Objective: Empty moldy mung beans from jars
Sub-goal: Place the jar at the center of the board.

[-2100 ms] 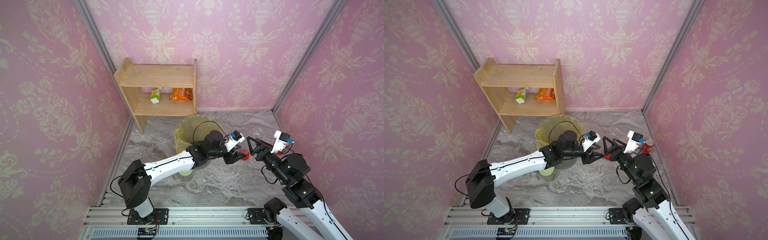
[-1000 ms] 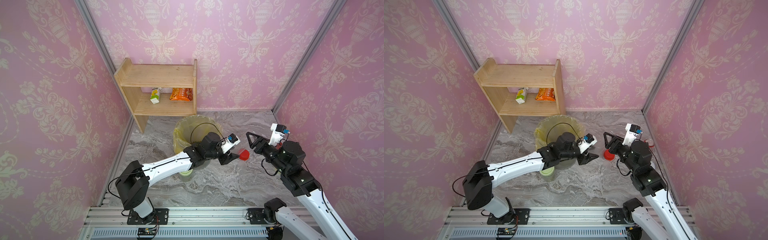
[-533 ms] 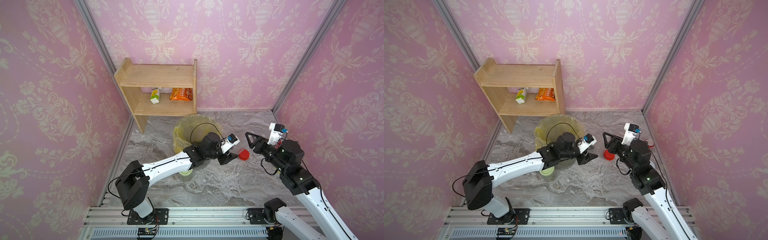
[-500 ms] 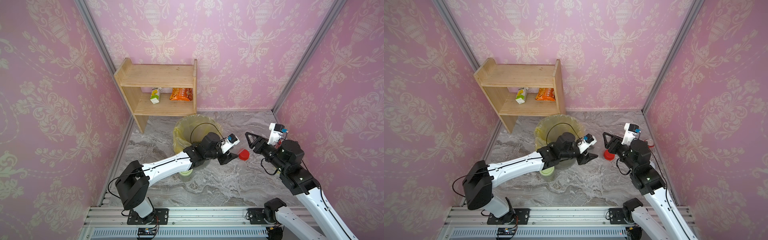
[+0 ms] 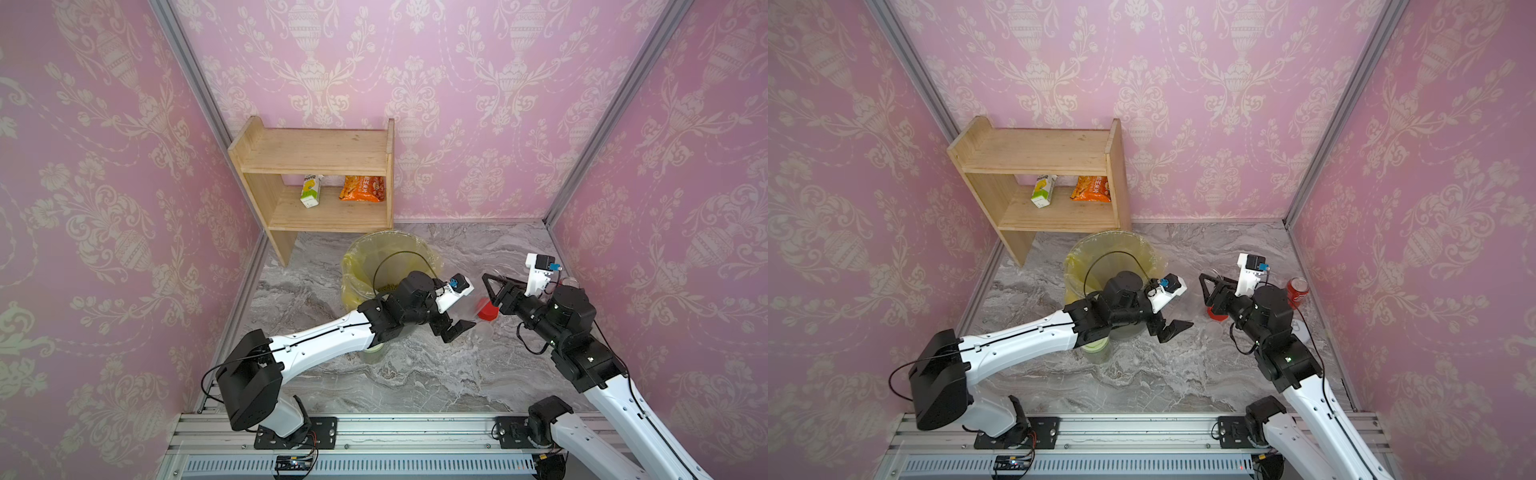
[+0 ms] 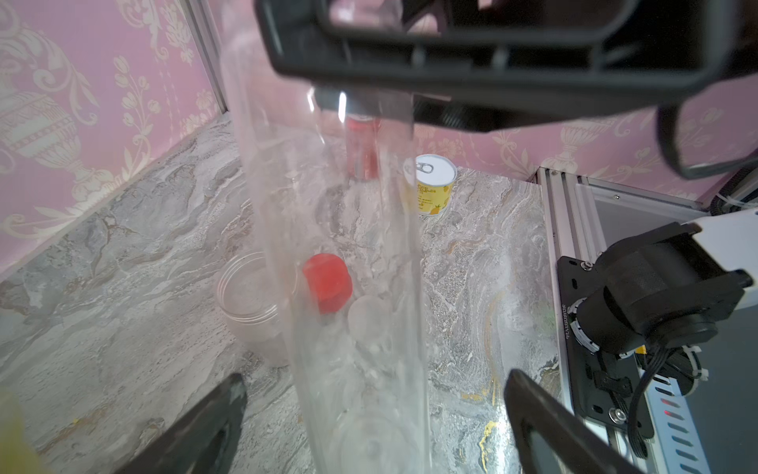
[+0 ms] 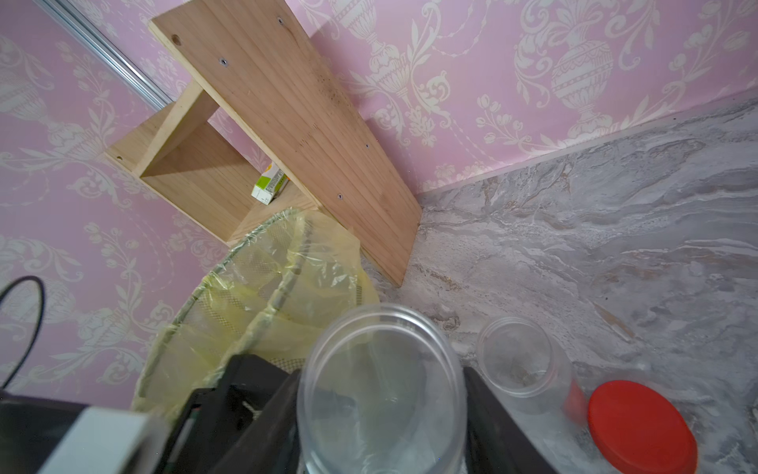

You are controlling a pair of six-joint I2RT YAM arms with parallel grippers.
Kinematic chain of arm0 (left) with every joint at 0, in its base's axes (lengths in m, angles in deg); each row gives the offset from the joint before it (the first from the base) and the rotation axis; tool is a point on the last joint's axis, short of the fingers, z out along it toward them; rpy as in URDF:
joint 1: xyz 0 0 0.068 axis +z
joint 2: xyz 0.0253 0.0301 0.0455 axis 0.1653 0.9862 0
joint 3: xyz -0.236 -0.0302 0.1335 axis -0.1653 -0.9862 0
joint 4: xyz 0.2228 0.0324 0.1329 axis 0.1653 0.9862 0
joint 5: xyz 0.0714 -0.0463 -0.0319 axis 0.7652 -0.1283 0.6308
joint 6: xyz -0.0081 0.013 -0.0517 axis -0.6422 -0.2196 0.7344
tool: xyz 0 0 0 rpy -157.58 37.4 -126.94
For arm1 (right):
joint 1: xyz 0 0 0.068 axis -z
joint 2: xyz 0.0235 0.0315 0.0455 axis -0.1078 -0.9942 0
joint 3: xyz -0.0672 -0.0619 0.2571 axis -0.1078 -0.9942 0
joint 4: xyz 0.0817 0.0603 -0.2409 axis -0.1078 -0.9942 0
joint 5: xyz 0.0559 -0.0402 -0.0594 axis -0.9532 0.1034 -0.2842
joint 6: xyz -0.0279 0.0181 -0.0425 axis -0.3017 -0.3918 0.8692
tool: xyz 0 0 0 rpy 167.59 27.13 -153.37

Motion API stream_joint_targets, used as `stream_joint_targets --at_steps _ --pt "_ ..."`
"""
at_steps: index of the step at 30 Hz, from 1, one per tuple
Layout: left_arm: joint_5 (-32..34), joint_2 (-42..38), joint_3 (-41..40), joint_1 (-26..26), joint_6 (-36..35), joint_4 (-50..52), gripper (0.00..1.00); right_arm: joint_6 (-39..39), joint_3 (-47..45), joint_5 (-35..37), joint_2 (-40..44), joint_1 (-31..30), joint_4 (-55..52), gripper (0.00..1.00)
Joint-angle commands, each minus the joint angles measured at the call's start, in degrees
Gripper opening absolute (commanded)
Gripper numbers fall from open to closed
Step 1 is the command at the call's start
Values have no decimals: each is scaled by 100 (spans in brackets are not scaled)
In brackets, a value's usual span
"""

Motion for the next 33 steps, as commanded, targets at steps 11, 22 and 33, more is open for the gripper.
stream_joint_targets --at_steps 11,22,33 --pt "304 -1518 -206 -52 -243 841 99 1325 -1235 -224 -216 -95 2087 36" --pt "16 -1624 -353 -61 125 392 99 2038 -1191 76 -930 -759 2283 35" --pt "-177 -2497 -348 -56 437 530 99 2575 -1392 886 -1489 -1328 2682 35"
